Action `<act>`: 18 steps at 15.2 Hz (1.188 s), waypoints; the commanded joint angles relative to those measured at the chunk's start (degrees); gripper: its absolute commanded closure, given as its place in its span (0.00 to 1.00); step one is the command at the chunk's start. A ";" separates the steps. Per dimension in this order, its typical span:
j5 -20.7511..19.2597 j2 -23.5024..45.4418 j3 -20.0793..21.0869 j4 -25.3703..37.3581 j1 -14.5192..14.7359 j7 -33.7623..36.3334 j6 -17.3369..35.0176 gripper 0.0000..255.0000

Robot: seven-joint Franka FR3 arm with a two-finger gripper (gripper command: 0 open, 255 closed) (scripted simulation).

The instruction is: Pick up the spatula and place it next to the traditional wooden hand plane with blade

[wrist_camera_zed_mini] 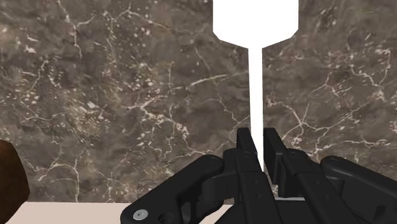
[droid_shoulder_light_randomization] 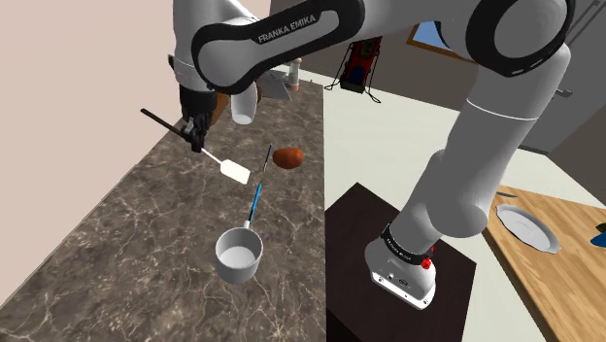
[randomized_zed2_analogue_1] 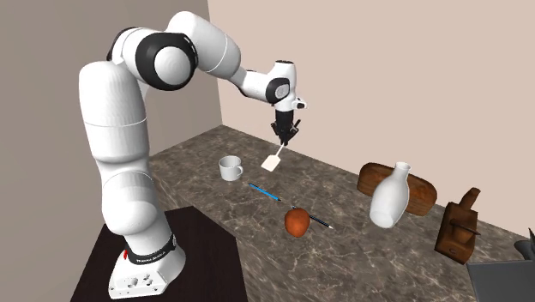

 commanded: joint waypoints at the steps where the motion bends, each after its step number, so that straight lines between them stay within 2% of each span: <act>1: 0.22 -0.70 0.01 0.54 -0.09 -0.21 -1.25 1.00; 10: 0.90 -2.97 0.11 4.30 -0.21 -0.63 -7.23 1.00; 18: 2.00 -1.46 -4.25 6.46 -6.05 -11.33 -7.93 1.00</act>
